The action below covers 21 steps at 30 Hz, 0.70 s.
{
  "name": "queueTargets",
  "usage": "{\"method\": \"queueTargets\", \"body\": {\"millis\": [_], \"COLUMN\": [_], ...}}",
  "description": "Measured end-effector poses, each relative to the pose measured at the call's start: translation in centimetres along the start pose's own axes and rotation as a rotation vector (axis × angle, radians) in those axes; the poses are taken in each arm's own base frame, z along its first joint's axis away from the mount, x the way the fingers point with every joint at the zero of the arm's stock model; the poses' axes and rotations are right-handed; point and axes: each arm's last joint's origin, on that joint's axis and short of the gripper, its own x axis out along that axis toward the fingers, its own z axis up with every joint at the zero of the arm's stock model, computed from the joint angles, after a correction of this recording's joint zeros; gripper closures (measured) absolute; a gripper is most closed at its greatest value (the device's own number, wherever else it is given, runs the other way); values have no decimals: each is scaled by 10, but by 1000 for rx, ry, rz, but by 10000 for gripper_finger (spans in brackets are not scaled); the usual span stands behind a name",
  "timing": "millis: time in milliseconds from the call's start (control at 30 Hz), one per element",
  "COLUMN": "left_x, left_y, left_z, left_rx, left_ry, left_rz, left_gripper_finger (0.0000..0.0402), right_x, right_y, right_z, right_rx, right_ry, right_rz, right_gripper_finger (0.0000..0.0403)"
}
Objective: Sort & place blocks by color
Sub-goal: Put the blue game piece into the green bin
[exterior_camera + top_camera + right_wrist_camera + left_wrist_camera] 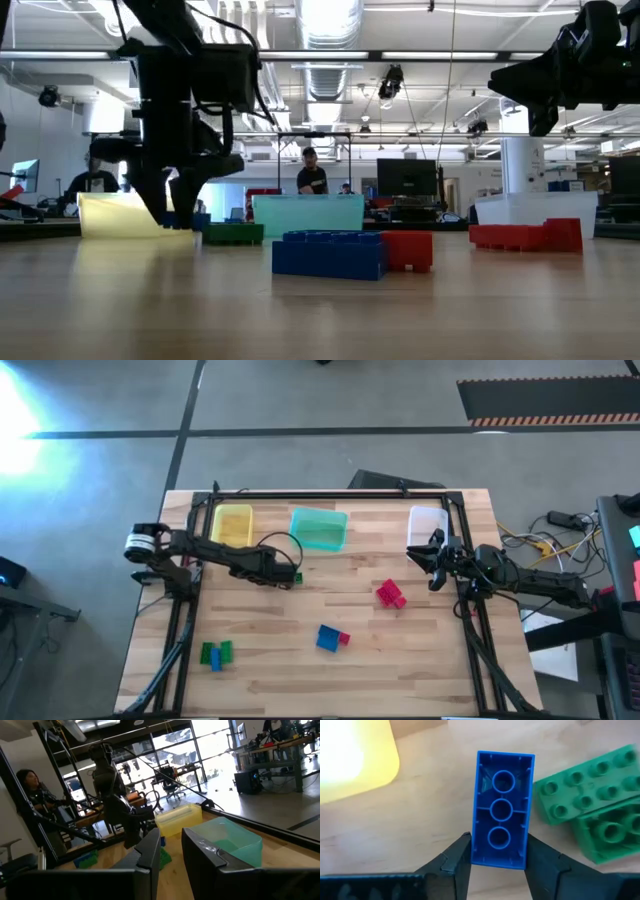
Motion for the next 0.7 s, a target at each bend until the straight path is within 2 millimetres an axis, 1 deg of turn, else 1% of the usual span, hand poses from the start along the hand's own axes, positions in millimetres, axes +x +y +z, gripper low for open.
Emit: {"method": "queueTargets", "body": {"millis": [200,333,467,533,633,700], "left_x": [-28,-55,-84,-97,-113,-121], "left_y": [-5,-11,-21,-26,-32,-35], "left_z": [11,22,40,51,66,77], "left_rx": [104,224,297,375,554,687], "left_ry": [-29,-79,-152,-199,-274,-323], "left_rz": [-82,-178,-270,-299,-319,-315], "left_gripper_finger": [274,274,274,274,274,274], "right_x": [0,0,0,0,0,0], "right_y": [0,0,0,0,0,0], "right_z": [0,0,1,1,1,1], "right_rx": [0,0,-1,-6,-8,-10], "right_ry": [0,-2,-9,-11,-15,-18], "right_rz": [0,0,0,1,-6,-15], "right_gripper_finger": [335,335,335,335,335,335]}}
